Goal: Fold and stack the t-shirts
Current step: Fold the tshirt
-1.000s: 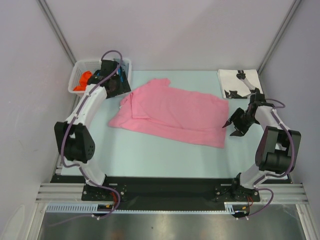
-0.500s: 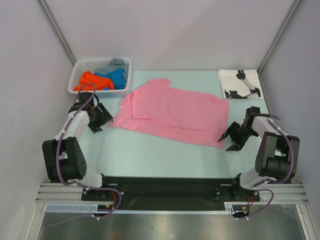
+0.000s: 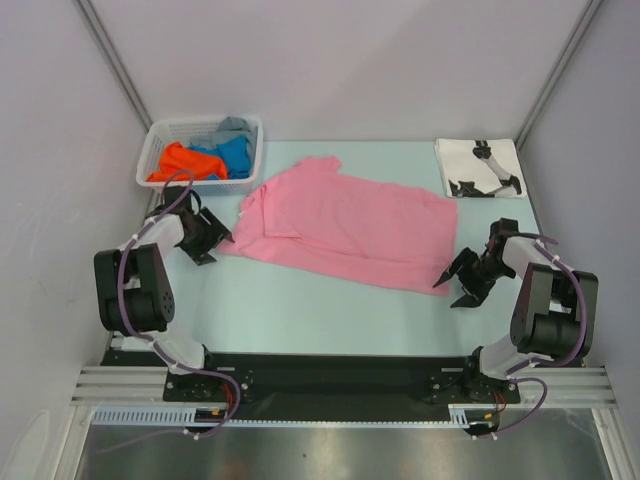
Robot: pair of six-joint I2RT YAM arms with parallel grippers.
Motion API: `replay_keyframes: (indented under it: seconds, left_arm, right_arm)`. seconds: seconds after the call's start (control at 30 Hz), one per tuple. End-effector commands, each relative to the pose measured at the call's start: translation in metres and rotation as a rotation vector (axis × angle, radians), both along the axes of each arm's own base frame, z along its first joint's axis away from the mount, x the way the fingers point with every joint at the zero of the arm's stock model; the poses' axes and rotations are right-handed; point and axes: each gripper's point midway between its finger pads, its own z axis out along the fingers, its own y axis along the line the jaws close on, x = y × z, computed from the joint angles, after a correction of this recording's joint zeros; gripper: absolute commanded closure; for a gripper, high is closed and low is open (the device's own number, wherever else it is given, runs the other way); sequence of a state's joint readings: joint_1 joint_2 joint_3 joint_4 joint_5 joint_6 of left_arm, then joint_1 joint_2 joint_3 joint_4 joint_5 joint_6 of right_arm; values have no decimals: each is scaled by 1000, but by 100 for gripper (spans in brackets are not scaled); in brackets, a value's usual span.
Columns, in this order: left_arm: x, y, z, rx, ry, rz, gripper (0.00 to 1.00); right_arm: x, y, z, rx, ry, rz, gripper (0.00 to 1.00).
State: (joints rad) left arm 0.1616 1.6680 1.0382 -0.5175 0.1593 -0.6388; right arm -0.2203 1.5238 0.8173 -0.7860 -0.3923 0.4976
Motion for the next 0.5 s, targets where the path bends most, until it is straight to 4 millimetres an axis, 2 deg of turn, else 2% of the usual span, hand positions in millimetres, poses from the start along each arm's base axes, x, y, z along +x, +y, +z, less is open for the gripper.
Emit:
replay_keyframes:
  seconds: [0.0,0.13,0.47]
  left_arm:
    - [5,6,6,-11,13,78,25]
    - [11,2,-2,-39,12,94,28]
    - [28,12,-10,-2,8,98,38]
  right_arm:
    - [5,-1,4,-4,-29,-13,29]
    - [6,-2,1,-7,-22,-13,29]
    - [11,-3,-4,-1,-20,-16,30]
